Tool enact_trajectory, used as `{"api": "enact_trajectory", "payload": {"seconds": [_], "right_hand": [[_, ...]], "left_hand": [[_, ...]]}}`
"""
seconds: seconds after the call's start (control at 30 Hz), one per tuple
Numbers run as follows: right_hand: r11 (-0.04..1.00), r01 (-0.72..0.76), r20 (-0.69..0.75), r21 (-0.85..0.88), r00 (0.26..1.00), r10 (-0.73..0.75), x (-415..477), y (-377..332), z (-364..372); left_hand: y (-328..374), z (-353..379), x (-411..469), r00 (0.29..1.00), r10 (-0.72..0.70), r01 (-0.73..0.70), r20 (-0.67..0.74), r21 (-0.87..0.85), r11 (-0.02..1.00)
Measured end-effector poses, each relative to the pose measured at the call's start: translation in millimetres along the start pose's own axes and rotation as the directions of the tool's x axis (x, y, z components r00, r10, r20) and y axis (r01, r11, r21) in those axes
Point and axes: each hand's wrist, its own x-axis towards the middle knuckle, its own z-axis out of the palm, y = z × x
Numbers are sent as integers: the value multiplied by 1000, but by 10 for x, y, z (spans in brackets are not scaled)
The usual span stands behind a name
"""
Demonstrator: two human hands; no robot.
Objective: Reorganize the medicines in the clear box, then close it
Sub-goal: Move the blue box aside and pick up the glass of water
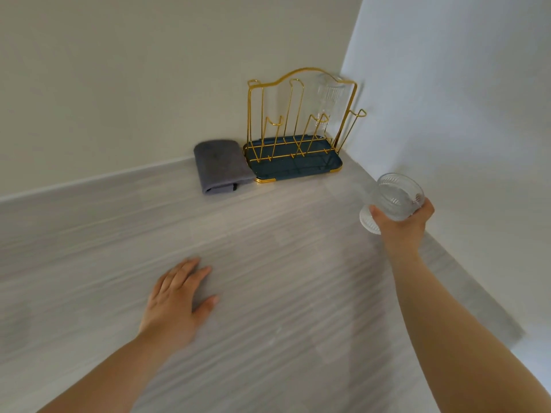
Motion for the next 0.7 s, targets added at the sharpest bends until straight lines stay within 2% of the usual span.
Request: {"api": "enact_trajectory", "payload": {"seconds": [0.07,0.17,0.27,0.4,0.5,0.7], "right_hand": [[999,42,65,-29,997,-40,-89,-105,-29],[994,102,171,-36,981,-95,-309,-300,-59],[987,161,287,-8,946,-152,-649,-508,-55],[978,208,438,19,878,-195,-1237,-786,-37],[973,218,558,82,798,-226,-1705,-970,-1],[961,184,797,206,539,-274,-2613,-1207,164]], "left_hand": [[33,-26,35,998,-61,55,-30,-180,982],[170,-113,13,985,-167,131,-41,-447,885],[330,-216,-103,994,-113,90,0,-607,790],[498,-439,-327,998,37,-63,-52,-698,713],[469,-636,-503,995,95,-91,-35,-719,689],[-30,-1044,-1072,991,109,-135,-81,-679,721]]}}
